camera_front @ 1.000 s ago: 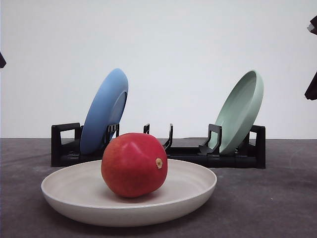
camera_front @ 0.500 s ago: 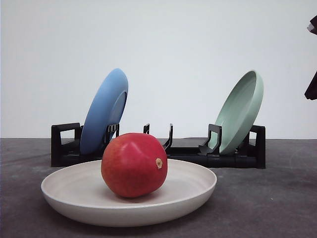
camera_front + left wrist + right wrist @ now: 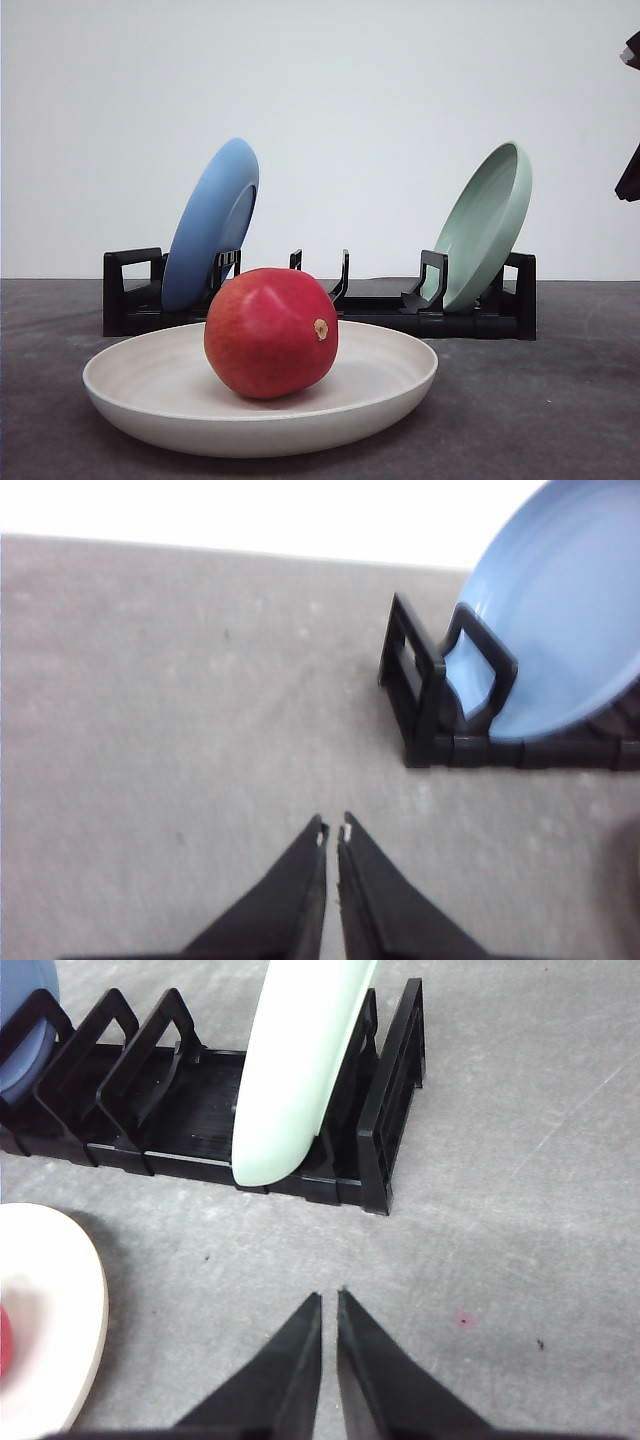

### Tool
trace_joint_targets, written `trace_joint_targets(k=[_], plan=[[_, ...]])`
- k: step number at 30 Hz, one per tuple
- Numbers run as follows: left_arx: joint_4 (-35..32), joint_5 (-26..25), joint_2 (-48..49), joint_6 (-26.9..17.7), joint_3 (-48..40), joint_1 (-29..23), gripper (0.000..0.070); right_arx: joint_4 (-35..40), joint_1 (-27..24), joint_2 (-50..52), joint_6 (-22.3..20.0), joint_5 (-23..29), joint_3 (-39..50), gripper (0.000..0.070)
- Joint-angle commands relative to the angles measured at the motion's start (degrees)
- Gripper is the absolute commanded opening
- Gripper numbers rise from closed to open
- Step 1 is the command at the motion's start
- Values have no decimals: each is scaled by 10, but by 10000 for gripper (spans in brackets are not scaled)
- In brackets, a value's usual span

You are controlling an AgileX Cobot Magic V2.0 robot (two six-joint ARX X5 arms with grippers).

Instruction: Place pomegranate in white plate

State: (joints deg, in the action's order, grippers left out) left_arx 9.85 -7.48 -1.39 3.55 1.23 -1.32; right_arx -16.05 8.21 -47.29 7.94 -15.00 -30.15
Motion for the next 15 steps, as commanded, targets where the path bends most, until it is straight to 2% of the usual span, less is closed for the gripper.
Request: trace_joint_targets(k=[1, 7, 15], plan=[[-1, 9, 11, 5, -5, -2, 0, 6, 1, -2, 6, 0, -2, 21], [-4, 33, 12, 2, -5, -2, 0, 6, 1, -2, 6, 0, -2, 21], [-5, 34, 12, 2, -5, -2, 0, 6, 2, -2, 6, 0, -2, 21]])
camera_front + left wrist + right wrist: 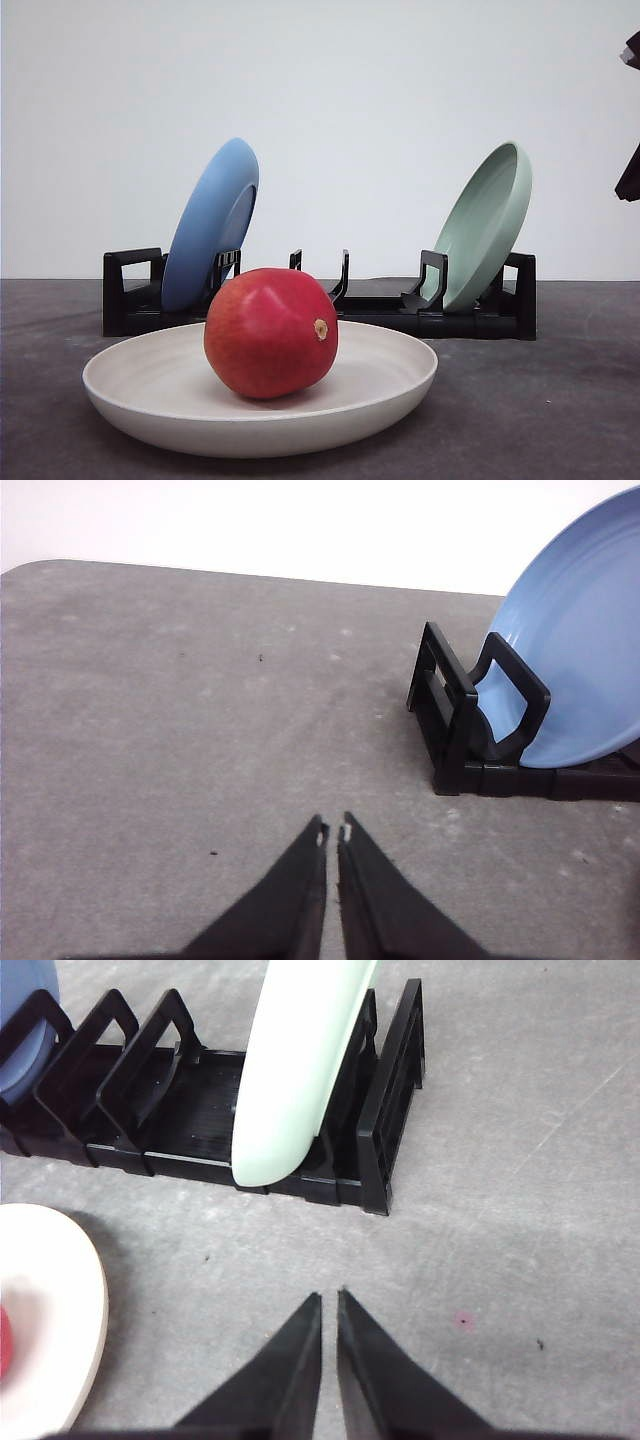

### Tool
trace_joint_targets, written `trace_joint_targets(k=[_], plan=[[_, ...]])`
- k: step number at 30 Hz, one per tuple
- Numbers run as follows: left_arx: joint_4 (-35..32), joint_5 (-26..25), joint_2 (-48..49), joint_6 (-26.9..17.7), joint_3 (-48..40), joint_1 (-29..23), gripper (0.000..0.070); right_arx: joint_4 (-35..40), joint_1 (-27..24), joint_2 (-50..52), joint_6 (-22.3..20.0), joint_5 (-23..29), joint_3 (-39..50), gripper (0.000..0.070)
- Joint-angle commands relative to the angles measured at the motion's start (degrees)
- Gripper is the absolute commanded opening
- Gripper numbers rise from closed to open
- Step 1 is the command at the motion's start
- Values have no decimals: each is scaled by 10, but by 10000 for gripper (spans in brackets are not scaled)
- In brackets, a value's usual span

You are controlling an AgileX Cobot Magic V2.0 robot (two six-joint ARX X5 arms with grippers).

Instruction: Place pomegranate in white plate

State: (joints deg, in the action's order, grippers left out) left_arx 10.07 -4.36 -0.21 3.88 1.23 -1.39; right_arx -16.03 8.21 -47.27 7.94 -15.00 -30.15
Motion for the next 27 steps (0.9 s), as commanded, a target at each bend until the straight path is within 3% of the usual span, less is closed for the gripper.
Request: trace_joint_targets(k=[1, 17, 21, 27], plan=[[-7, 3, 0, -2, -5, -1, 0, 6, 2, -2, 6, 0, -2, 21], [-7, 3, 0, -2, -5, -1, 0, 6, 2, -2, 6, 0, -2, 21], [-7, 3, 0, -2, -5, -1, 0, 4, -2, 30, -72, 23, 2, 21], [-7, 3, 0, -2, -5, -1, 0, 44, -6, 153, -90, 91, 85, 21]])
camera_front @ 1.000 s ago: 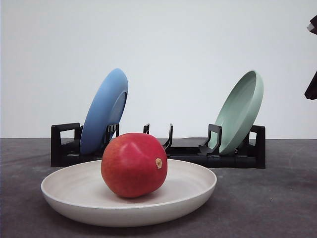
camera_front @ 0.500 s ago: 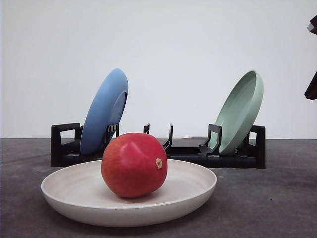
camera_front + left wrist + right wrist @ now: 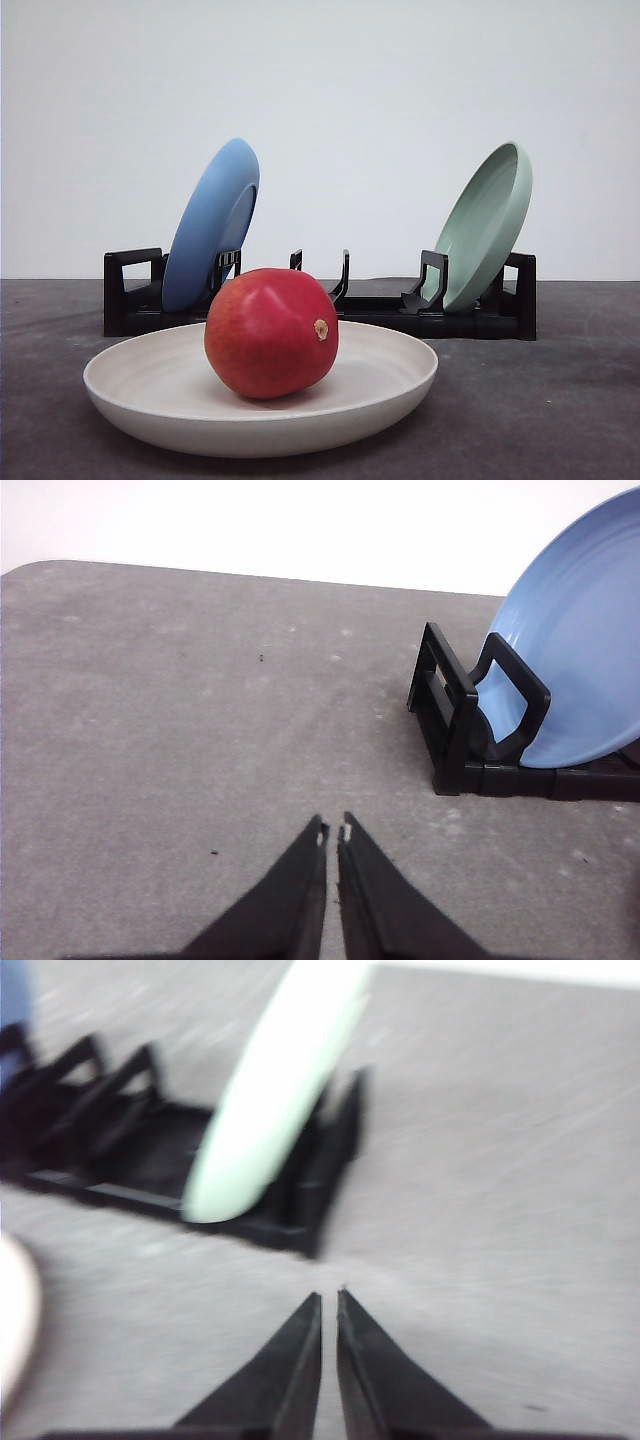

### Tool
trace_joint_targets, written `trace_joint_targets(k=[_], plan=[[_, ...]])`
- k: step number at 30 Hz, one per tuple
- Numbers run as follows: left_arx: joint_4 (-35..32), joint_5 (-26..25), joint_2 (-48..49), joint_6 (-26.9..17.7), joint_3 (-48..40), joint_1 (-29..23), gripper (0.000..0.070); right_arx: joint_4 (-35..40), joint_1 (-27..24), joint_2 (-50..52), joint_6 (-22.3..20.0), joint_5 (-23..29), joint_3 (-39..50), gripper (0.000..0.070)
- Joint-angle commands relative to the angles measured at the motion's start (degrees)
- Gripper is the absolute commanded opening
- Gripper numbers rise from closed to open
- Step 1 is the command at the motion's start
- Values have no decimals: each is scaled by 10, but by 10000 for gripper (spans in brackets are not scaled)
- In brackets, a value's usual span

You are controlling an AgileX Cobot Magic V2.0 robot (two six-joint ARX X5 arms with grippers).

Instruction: Place pomegranate in white plate

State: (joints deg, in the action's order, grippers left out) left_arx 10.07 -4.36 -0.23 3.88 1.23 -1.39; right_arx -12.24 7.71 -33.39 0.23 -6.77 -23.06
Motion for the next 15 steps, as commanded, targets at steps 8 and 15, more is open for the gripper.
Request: trace_joint_targets(k=[8, 15], plan=[[-7, 3, 1, -2, -5, -1, 0, 62, -42, 213, -2, 47, 162, 21], [-7, 3, 0, -2, -5, -1, 0, 64, -69, 323, 10, 75, 224, 21]])
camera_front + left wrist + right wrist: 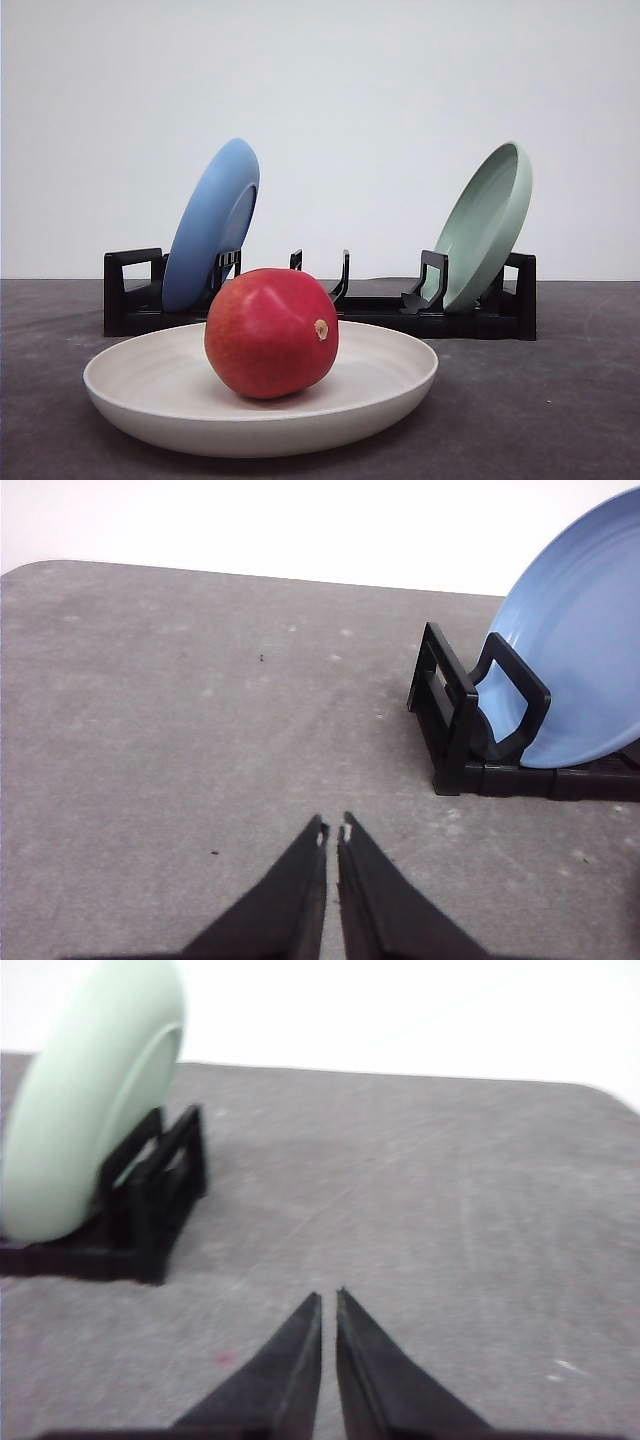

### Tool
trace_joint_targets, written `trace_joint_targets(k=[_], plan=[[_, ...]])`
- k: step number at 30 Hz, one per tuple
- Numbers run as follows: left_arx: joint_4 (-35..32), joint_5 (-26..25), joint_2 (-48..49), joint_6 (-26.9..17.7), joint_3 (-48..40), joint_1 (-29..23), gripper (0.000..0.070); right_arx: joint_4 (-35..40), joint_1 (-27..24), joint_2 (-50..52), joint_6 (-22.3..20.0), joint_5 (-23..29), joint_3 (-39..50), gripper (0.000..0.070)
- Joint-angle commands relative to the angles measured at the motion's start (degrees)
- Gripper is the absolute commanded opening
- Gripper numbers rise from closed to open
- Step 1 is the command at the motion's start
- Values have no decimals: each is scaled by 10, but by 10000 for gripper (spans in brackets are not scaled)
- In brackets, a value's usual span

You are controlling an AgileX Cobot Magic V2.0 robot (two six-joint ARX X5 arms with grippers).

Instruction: Place pomegranate in white plate

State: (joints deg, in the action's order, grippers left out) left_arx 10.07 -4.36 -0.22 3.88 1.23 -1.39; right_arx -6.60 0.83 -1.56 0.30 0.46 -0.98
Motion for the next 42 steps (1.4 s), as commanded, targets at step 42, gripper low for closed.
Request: trace_joint_targets(k=[42], plan=[[-7, 3, 0, -2, -5, -1, 0, 10, -2, 14, 10, 11, 4, 21]])
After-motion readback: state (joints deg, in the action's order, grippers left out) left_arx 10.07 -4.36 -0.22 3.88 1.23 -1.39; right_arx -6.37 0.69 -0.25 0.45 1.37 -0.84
